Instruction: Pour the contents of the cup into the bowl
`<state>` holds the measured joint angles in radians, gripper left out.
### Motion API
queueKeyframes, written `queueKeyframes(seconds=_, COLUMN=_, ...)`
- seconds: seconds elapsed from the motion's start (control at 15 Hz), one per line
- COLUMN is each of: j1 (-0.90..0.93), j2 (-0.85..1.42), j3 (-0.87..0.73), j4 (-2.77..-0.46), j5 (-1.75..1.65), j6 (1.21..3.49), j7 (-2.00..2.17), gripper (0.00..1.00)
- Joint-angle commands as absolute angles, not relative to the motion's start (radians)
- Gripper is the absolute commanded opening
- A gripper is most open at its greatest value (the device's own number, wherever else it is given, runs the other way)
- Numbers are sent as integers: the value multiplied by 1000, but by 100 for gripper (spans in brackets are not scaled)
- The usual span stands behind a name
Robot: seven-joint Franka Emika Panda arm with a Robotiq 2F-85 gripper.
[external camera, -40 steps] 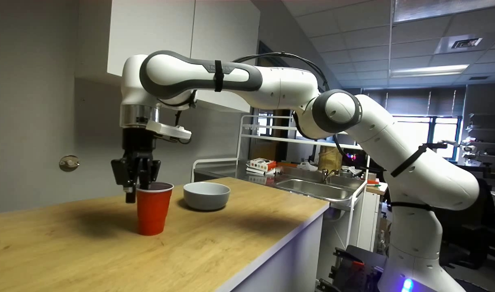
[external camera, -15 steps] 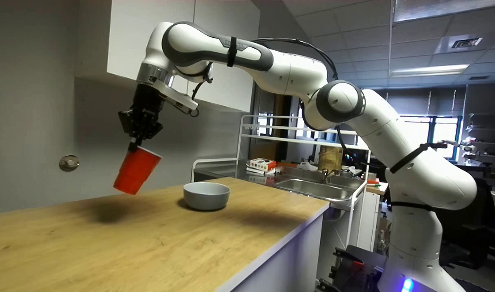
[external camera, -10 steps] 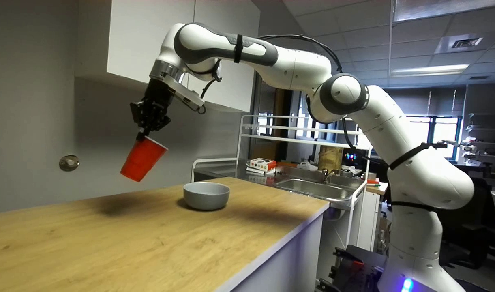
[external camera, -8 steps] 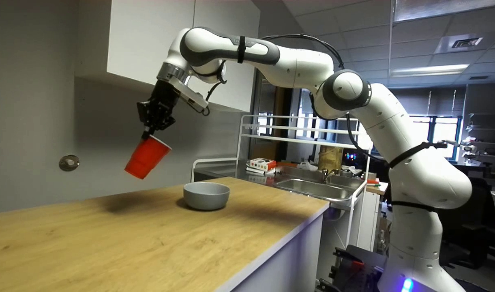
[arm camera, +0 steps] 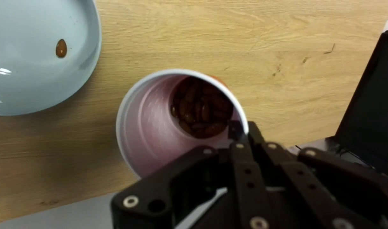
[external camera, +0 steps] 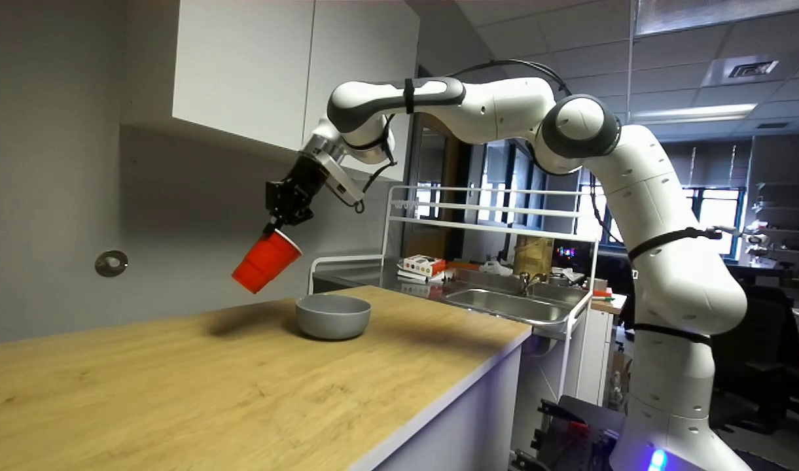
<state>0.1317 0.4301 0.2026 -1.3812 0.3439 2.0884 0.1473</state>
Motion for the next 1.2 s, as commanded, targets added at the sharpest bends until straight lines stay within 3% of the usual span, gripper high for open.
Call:
queueKeyframes(seconds=0.0, j1=85, j2=282, j3=215, j4=-1625, j5=484, j6=2226, j7=45, gripper=2)
queueKeyframes(seconds=0.53, j1=60, j2=55, j3=223, j4=-2067, j5=1017, j6=2508, j7=-343, gripper=2)
queueKeyframes(seconds=1.13, j1=85, j2=-146, j3=201, j4=-2304, j5=1695, j6=2618, j7=-880, gripper=2)
